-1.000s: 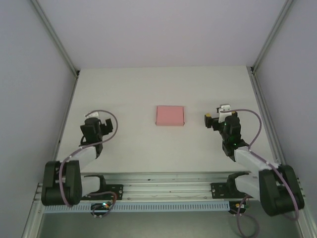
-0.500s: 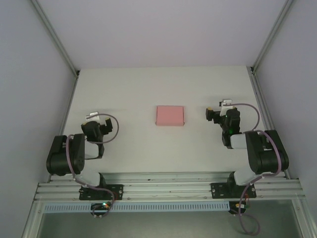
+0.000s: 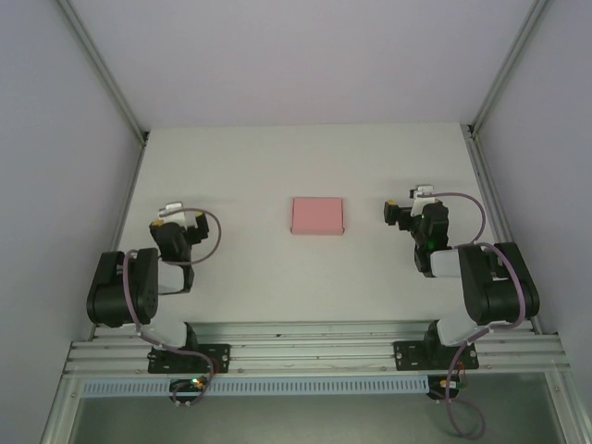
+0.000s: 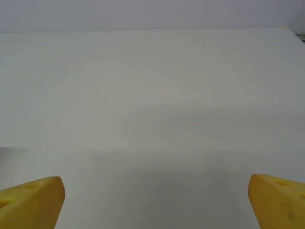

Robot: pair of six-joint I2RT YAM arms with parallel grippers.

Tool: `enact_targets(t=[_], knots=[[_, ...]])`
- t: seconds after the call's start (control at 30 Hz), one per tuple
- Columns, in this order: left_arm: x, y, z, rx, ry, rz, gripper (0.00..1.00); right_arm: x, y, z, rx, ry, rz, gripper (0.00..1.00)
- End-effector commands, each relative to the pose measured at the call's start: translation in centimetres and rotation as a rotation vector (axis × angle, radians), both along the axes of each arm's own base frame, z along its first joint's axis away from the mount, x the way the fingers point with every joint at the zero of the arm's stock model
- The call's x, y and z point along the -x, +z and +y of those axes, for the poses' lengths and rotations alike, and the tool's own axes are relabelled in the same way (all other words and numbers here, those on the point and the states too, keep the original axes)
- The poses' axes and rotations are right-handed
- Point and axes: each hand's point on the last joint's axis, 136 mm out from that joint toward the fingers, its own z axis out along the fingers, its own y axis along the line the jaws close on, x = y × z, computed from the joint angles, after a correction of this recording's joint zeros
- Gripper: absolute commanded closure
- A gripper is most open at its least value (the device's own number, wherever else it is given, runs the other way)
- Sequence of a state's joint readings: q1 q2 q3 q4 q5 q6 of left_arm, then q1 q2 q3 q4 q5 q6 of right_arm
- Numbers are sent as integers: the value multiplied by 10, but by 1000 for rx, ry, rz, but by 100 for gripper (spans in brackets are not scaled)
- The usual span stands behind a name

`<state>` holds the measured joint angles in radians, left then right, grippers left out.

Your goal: Assemble paper box

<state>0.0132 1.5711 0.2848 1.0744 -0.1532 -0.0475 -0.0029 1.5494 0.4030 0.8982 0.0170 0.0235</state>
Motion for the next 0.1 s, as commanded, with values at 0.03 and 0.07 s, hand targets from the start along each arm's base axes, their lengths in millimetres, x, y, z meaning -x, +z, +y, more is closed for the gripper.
enact_targets(t=[0.03, 0.07], knots=[[-8, 12, -1, -16, -14, -30, 0, 0, 3, 3, -15, 10, -7, 0], [-8, 11, -1, -16, -14, -27, 0, 0, 3, 3, -15, 10, -7, 0]])
